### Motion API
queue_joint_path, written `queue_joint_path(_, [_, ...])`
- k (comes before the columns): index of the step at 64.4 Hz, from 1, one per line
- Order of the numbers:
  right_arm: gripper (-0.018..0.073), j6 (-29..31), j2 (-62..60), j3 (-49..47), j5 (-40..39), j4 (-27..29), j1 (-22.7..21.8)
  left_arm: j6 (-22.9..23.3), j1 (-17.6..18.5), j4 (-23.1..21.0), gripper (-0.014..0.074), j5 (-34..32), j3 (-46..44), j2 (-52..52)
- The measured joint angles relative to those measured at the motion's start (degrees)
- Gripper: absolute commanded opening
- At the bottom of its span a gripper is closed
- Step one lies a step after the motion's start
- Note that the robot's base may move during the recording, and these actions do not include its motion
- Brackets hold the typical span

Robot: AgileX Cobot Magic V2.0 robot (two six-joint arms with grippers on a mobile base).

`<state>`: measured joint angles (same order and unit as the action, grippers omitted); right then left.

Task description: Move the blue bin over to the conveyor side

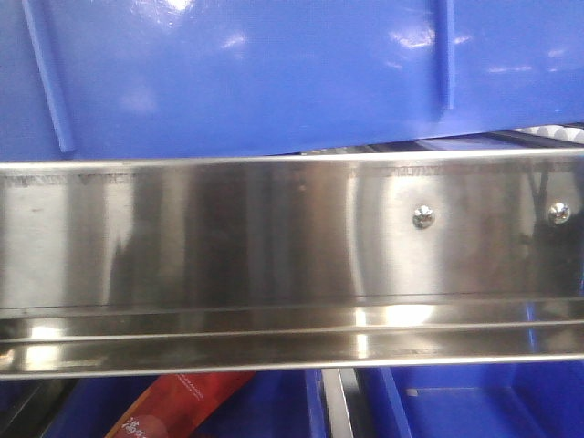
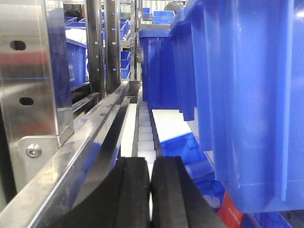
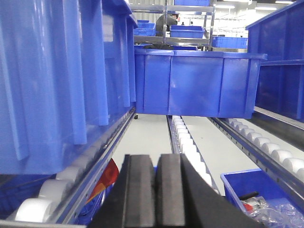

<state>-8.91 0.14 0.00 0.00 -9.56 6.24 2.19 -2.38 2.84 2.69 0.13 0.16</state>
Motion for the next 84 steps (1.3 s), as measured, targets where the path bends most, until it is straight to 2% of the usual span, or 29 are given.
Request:
queue_joint_path(58, [-0.0089,0.0,0.0,0.0,0.0,0.0,0.0,0.0,0.0,0.1,0.0004,0.0,0.0,0.0])
queue_joint_path(63, [-0.0089,0.0,0.0,0.0,-1.1,0.0,0.0,0.0,0.0,0.4,0.0004,-1.4,0.0,0.0])
queue_joint_path(69, [-0.0089,0.0,0.0,-0.3,-3.0,0.4,0.0,0.0,0.0,0.5,0.0004,-6.6,0.0,0.0])
queue_joint_path(76, [-0.0089,0.0,0.0,-5.9,1.8,0.6,0.0,0.0,0.0,0.5,0.0004,-7.3,-3.4,0.0])
queue_joint_path(84, [-0.0089,0.0,0.1,-17.0,12.0,0.7,0.0,0.0,0.0,0.5,0.0004,2.3,-12.7,0.1])
